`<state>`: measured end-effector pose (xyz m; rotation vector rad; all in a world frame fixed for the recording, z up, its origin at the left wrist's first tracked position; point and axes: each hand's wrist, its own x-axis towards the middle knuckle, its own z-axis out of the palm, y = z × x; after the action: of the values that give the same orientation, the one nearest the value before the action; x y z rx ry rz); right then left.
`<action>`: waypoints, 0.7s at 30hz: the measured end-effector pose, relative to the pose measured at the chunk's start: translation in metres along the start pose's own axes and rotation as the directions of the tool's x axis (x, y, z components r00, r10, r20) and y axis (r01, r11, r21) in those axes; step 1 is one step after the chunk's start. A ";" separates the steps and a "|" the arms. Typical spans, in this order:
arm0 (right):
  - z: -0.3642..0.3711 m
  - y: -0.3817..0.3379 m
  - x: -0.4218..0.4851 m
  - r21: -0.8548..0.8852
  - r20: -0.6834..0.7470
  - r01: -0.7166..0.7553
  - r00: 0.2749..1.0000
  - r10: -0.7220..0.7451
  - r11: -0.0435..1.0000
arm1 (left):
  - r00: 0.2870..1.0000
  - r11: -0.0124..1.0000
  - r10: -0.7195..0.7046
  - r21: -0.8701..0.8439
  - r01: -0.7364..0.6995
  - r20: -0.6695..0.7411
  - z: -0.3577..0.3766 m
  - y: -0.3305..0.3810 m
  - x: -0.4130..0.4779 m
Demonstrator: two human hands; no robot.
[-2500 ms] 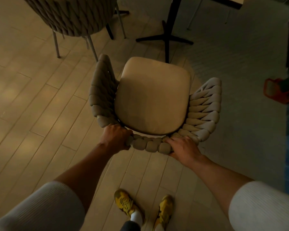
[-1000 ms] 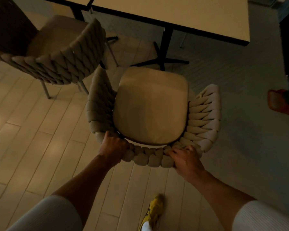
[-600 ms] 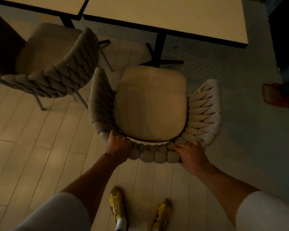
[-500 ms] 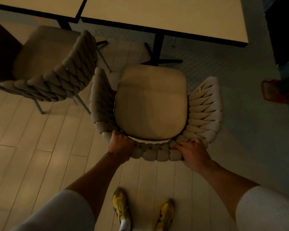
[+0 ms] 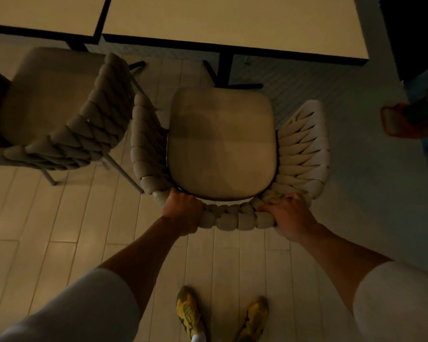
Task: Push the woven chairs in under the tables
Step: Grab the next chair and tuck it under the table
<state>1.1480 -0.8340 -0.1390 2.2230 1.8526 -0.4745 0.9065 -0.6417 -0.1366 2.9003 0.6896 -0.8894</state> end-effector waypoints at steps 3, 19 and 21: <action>-0.006 0.005 0.011 -0.013 0.019 -0.020 1.000 0.020 1.000 | 1.000 1.000 0.005 -0.007 -0.005 0.001 -0.004 -0.007 0.011; -0.049 0.067 0.119 -0.020 0.034 -0.025 0.999 0.025 0.999 | 0.998 0.998 -0.037 -0.042 0.039 0.052 -0.053 -0.064 0.117; -0.055 0.075 0.130 -0.025 0.034 -0.030 0.999 0.031 0.999 | 0.998 0.997 -0.030 -0.064 0.034 0.057 -0.062 -0.069 0.127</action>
<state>1.2483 -0.7098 -0.1403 2.2100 1.7959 -0.4791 1.0037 -0.5187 -0.1468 2.8041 0.7480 -0.9296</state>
